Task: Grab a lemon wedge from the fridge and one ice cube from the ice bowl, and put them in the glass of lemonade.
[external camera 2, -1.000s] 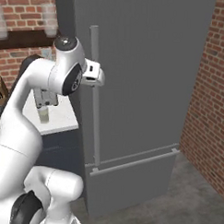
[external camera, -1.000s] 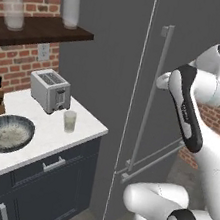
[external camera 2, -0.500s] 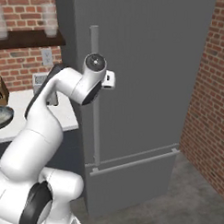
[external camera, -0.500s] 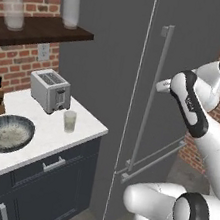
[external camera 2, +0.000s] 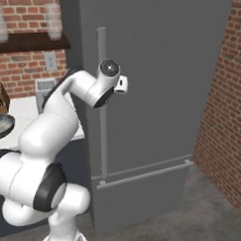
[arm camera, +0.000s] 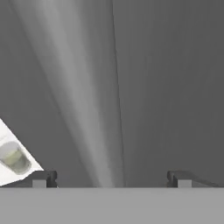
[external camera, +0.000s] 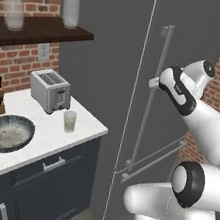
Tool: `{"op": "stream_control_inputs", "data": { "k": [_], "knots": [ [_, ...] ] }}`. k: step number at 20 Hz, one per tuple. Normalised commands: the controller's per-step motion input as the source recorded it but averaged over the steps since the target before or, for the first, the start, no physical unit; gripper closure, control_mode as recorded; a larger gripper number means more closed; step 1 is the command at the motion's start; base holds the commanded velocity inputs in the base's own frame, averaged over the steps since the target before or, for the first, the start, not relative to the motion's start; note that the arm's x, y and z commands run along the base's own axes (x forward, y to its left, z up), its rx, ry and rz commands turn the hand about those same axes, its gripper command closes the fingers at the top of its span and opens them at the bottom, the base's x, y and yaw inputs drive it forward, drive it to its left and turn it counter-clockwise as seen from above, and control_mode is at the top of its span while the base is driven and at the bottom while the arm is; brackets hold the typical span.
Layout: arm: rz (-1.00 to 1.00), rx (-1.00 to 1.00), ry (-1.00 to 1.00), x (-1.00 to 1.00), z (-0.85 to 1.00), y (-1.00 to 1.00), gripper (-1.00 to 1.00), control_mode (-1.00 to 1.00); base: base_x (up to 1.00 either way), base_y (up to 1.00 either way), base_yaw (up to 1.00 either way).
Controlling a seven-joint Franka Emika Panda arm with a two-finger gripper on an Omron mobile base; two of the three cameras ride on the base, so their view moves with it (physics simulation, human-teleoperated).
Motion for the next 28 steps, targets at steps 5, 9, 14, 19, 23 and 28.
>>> {"op": "stream_control_inputs", "data": {
  "k": [5,9,14,19,23,28],
  "knots": [
    [0.0,0.0,0.0,0.3,-0.07,0.0,-1.0,-1.0,0.0,0.0,0.0],
    [0.0,0.0,0.0,0.19,-0.08,0.04,-1.0,-1.0,0.0,0.0,0.0],
    [0.0,0.0,0.0,0.32,-0.11,0.18,-1.0,-1.0,0.0,0.0,0.0],
    [0.0,0.0,0.0,0.38,-0.15,0.02,-1.0,-1.0,0.0,0.0,0.0],
    [0.0,0.0,0.0,0.04,-0.05,0.0,-1.0,-1.0,0.0,0.0,0.0],
    [0.0,0.0,0.0,0.0,0.0,0.07,1.0,-1.0,0.0,0.0,0.0]
  ]
}}
